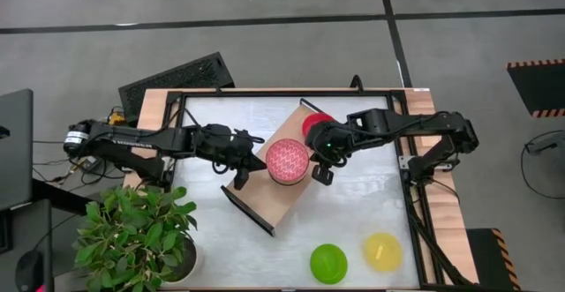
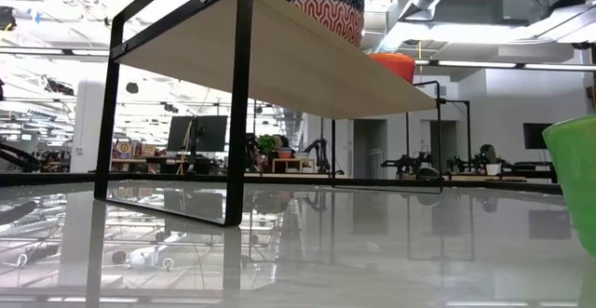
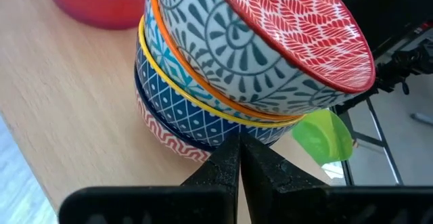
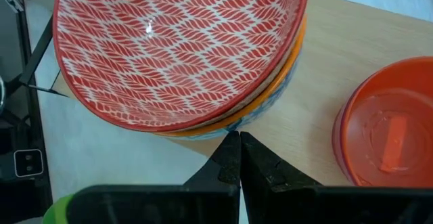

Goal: Place and stack bowls onto a shelf
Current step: Adjust the stacked patterned bowls on the shelf

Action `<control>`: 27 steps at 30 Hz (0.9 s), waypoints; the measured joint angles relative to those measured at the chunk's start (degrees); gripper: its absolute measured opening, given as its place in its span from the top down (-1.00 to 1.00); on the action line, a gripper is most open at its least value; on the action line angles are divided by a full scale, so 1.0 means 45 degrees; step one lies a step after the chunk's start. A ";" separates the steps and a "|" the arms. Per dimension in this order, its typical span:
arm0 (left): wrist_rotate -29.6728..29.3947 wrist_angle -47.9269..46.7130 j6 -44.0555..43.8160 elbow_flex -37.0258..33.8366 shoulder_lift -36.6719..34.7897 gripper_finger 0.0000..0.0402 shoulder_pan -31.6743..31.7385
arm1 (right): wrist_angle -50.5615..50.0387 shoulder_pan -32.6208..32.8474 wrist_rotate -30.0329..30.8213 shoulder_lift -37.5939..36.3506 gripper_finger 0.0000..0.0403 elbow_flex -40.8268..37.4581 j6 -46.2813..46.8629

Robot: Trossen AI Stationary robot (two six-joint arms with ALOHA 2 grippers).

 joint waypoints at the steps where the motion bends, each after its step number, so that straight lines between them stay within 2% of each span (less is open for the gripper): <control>1: 0.0041 -0.0030 0.0043 0.0000 0.0000 1.00 0.0051 | 0.0016 -0.0013 -0.0002 0.0000 0.89 0.0000 -0.0024; 8: 0.0109 -0.0159 0.0040 0.0000 0.0005 1.00 0.0139 | 0.0293 -0.0091 -0.0093 -0.0009 0.89 -0.0062 -0.0281; 11: 0.0119 -0.0290 0.0038 0.0000 0.0005 1.00 0.0139 | 0.0802 -0.0105 -0.0625 -0.0038 0.89 -0.0452 -0.0300; 27: -0.0099 -0.0206 0.0020 0.0000 0.0010 1.00 0.0144 | 0.0472 -0.0091 -0.0723 -0.0035 0.89 -0.0300 0.0001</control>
